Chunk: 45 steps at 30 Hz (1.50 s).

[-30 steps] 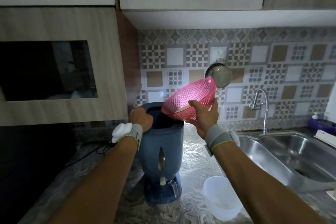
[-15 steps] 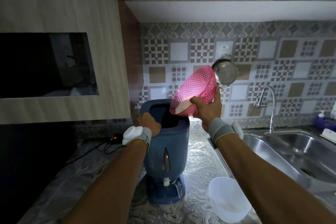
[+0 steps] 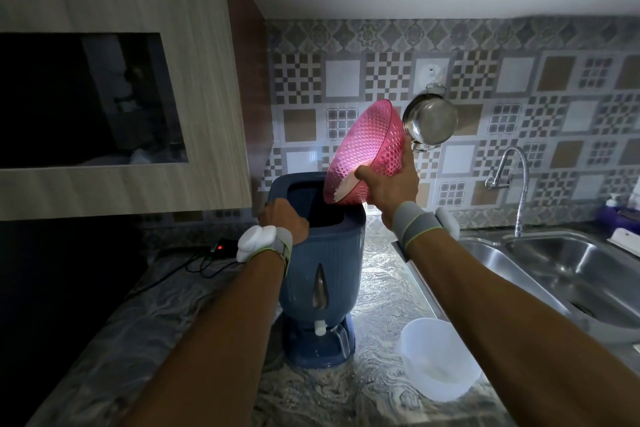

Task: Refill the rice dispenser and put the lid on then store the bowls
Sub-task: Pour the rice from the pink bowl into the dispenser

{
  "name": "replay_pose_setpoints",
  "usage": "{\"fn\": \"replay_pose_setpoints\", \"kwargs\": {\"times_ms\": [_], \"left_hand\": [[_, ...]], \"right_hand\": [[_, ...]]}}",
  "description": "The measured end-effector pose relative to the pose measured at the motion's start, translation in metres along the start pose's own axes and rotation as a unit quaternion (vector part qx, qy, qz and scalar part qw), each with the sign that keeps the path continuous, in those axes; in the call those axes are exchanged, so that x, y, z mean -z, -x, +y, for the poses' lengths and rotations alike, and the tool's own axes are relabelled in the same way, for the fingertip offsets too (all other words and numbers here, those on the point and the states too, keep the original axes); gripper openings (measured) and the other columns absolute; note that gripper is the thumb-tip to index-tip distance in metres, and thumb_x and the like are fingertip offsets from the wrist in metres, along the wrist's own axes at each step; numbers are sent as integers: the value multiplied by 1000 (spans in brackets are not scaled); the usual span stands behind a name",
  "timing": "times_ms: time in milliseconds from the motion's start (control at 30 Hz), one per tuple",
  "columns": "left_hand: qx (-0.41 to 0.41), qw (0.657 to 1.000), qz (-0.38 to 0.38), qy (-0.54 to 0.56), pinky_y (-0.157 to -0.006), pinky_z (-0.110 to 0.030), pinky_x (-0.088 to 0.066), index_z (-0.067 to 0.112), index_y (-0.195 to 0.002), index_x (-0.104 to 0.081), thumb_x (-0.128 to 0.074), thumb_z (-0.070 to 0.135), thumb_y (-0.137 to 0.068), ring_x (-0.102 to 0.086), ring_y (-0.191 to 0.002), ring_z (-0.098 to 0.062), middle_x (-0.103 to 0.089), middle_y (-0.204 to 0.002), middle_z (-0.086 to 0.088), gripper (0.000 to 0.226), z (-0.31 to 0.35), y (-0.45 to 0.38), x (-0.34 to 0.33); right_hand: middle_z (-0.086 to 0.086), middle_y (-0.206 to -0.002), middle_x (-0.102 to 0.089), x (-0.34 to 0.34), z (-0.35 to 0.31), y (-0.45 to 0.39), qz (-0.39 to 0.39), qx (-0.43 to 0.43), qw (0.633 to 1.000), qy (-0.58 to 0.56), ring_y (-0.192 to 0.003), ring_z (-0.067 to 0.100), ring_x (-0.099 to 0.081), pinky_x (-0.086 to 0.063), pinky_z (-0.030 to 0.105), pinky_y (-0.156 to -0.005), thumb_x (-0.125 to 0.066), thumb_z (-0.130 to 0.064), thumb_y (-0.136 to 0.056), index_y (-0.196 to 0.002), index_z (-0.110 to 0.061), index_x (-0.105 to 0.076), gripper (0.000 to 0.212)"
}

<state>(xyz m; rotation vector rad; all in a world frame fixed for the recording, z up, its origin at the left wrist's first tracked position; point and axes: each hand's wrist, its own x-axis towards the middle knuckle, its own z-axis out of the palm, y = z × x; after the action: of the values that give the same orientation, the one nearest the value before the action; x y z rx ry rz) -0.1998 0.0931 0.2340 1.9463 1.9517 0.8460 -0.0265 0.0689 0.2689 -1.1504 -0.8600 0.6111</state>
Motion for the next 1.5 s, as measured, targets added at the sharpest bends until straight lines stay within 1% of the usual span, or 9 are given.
{"fn": "replay_pose_setpoints", "kwargs": {"times_ms": [133,233,300,367,467,567,767,1267,1500], "left_hand": [[8,1000,4,6,-66,-31,-45,13,-53,-35,-63,9,-84,-66,-97,-35,-45,-62,-5,42,2,3,3],[3,1000,0,6,-76,-37,-53,12,-54,-35,-63,8,-84,-65,-99,-35,-66,-89,-18,41,3,4,4],[5,1000,-2,5,-80,-39,-54,9,-56,-41,-63,7,-83,-65,-100,-35,-68,-105,-23,36,4,5,5],[12,1000,-2,10,-82,-40,-54,5,-61,-49,-63,7,-83,-65,-102,-36,-67,-109,-24,26,5,6,6],[15,1000,-6,16,-84,-40,-54,8,-59,-44,-63,8,-83,-64,-103,-36,-66,-111,-24,31,5,8,6],[21,999,-9,27,-85,-39,-53,-1,-79,-62,-63,8,-83,-63,-105,-36,-65,-113,-23,10,5,7,6],[24,999,-14,41,-89,-42,-53,-9,-106,-63,-61,9,-83,-61,-107,-39,-62,-117,-25,28,2,6,3],[25,999,-7,46,-90,-40,-52,-2,-100,-63,-61,8,-85,-61,-108,-37,-62,-118,-24,18,3,7,3],[27,998,-5,51,-92,-40,-51,-9,-109,-62,-61,8,-85,-61,-109,-37,-61,-119,-25,30,2,6,1]], "right_hand": [[10,-141,-40,-4,1,-3,-1,-6,1000,10,-119,39,-52,-53,58,-92,-86,-17,-60,-150,-48,-22,115],[10,-141,-39,-6,3,-6,2,1,1000,22,-120,39,-51,-53,58,-92,-87,-16,-62,-151,-46,-22,114],[10,-142,-39,-7,4,-7,0,10,1000,26,-122,37,-51,-51,56,-97,-87,-13,-63,-151,-45,-23,114],[9,-143,-39,-8,4,-8,-6,15,999,28,-122,37,-51,-50,55,-99,-87,-11,-64,-151,-45,-23,114],[7,-143,-39,-9,4,-8,-9,19,999,38,-122,36,-51,-49,54,-101,-88,-11,-64,-151,-46,-23,114],[7,-143,-39,-10,4,-8,-16,27,998,48,-122,35,-51,-48,53,-102,-87,-12,-64,-151,-45,-23,113],[7,-141,-40,-12,3,-7,-28,45,996,67,-121,33,-51,-48,53,-102,-86,-14,-63,-151,-45,-23,114],[7,-141,-40,-14,3,-9,-41,48,995,75,-122,35,-51,-49,55,-101,-86,-11,-63,-152,-43,-23,114],[8,-141,-41,-15,2,-7,-43,53,994,89,-121,35,-51,-49,55,-100,-85,-11,-64,-152,-44,-22,113]]}}
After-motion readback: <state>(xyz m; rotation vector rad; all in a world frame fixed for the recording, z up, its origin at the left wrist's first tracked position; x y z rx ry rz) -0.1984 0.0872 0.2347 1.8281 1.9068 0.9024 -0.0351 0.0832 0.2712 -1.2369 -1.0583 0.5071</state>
